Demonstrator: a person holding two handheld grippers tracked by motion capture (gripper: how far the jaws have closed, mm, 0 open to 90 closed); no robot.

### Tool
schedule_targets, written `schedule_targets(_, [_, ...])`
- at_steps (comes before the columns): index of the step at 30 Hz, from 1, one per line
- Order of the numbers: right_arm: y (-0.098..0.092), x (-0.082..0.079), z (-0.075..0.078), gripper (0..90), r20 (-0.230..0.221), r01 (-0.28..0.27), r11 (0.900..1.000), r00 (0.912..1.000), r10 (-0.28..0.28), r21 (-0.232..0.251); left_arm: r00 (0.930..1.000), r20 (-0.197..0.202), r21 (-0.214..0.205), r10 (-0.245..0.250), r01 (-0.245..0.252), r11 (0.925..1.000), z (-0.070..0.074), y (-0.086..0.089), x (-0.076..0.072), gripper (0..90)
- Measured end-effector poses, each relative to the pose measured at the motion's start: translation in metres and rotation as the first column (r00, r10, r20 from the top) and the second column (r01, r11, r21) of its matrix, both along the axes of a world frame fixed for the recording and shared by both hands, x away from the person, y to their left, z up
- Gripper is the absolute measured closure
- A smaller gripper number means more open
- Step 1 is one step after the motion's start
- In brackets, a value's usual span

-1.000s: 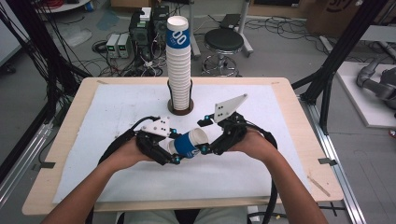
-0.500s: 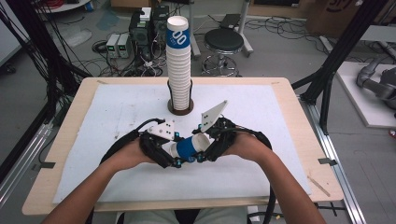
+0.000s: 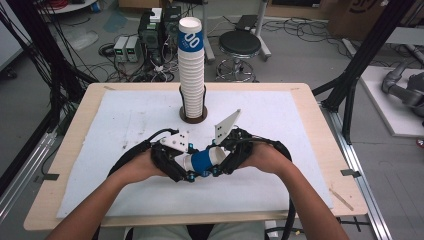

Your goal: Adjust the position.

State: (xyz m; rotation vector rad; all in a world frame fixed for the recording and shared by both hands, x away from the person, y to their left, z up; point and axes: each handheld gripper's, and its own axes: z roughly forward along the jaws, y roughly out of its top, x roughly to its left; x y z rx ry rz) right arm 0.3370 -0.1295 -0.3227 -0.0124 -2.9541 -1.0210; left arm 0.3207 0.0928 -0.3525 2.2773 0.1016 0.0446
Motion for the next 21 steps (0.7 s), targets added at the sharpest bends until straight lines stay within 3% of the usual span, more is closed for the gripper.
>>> schedule_targets(5, [-0.005,0.000,0.001,31.0,-0.004,-0.011,0.9994,0.9999,0.011,0.031,0.9997,-0.024,-0.072,0.004,-0.005,0.9974,0.000,0.005,0.001,18.5])
schedule_targets(11, [-0.019,0.003,0.000,30.9,-0.005,0.016,0.9960,0.9999,-0.016,0.087,0.9992,-0.026,-0.140,0.031,-0.034,0.9896,-0.001,0.019,0.002,17.7])
schedule_targets(14, [-0.028,0.005,-0.001,30.7,-0.015,0.045,0.9907,0.9989,-0.044,0.128,0.9976,-0.036,-0.199,0.059,-0.065,0.9778,-0.002,0.029,0.003,17.7])
schedule_targets(17, [-0.038,0.006,-0.003,30.6,-0.025,0.068,0.9802,0.9976,-0.065,0.186,0.9950,-0.044,-0.285,0.089,-0.098,0.9534,-0.002,0.039,0.003,17.7])
schedule_targets(21, [-0.045,0.006,-0.004,30.5,-0.029,0.083,0.9707,0.9965,-0.079,0.225,0.9935,-0.051,-0.345,0.102,-0.114,0.9315,-0.002,0.046,0.003,17.7])
